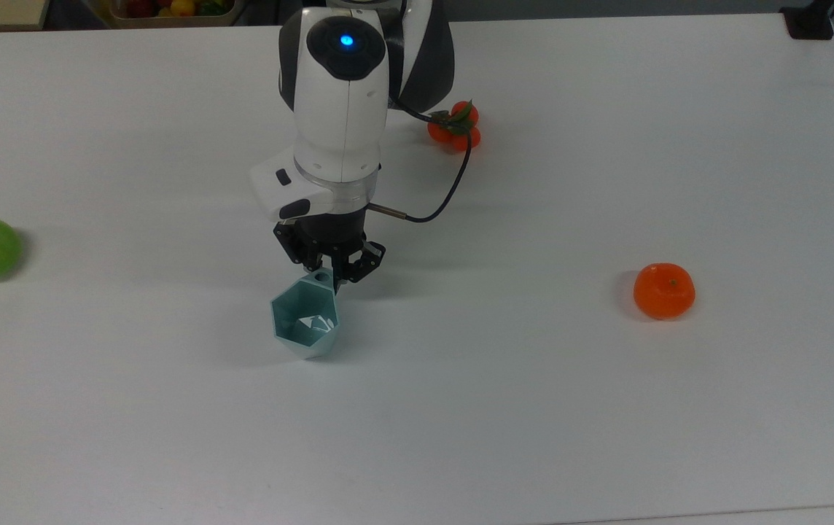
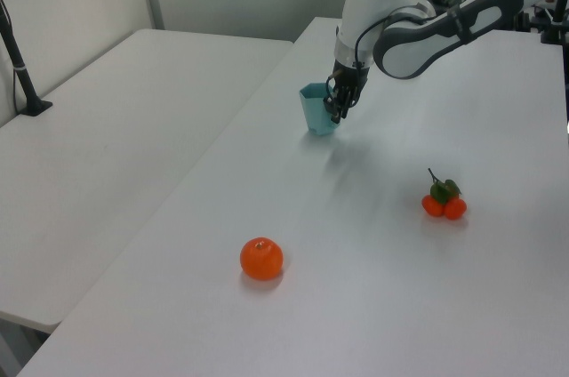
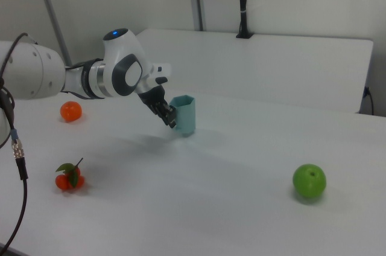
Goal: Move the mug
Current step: 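Carry the lifted mug toward the tangerine cluster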
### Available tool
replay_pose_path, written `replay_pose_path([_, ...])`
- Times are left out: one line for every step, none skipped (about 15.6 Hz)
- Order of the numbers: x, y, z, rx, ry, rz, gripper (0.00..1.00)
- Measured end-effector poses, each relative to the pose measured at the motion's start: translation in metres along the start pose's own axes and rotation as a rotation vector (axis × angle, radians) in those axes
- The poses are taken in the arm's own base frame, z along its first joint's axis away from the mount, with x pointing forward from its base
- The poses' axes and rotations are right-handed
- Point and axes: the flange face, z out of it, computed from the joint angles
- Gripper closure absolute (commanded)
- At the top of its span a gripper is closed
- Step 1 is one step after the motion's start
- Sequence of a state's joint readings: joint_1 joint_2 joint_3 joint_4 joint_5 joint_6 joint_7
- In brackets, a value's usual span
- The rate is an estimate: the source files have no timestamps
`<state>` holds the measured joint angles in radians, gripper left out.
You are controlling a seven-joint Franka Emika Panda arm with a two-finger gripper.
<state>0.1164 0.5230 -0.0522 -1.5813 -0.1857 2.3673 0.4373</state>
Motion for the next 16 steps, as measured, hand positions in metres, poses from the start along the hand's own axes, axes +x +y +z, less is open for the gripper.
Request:
replay_pose_path([0.003, 0.002, -0.008, 0.003, 0.011, 0.005, 1.00])
replay_pose_path([0.006, 0.005, -0.016, 0.007, 0.023, 0.010, 1.00])
replay_pose_path([0.009, 0.009, -0.026, 0.010, 0.037, 0.016, 1.00])
replay_pose_path([0.012, 0.012, -0.036, 0.014, 0.050, 0.022, 1.00])
replay_pose_path([0.014, 0.015, -0.048, 0.017, 0.062, 0.027, 1.00])
replay_pose_path([0.016, 0.019, -0.060, 0.017, 0.065, 0.032, 1.00])
replay_pose_path([0.016, 0.022, -0.073, 0.016, 0.058, 0.039, 1.00])
replay_pose_path([0.015, 0.026, -0.091, 0.020, 0.043, 0.052, 1.00])
replay_pose_path([0.013, 0.031, -0.110, 0.031, 0.024, 0.058, 1.00])
replay_pose_path([0.010, 0.034, -0.126, 0.050, -0.005, 0.046, 1.00])
replay_pose_path([0.005, 0.040, -0.143, 0.073, -0.045, 0.017, 1.00])
replay_pose_path([-0.001, 0.049, -0.160, 0.092, -0.083, -0.020, 1.00])
replay_pose_path([-0.010, 0.059, -0.176, 0.103, -0.117, -0.062, 1.00])
replay_pose_path([-0.019, 0.068, -0.187, 0.106, -0.140, -0.096, 1.00])
replay_pose_path([-0.030, 0.076, -0.194, 0.107, -0.162, -0.134, 1.00])
replay_pose_path([-0.041, 0.084, -0.198, 0.107, -0.179, -0.171, 1.00])
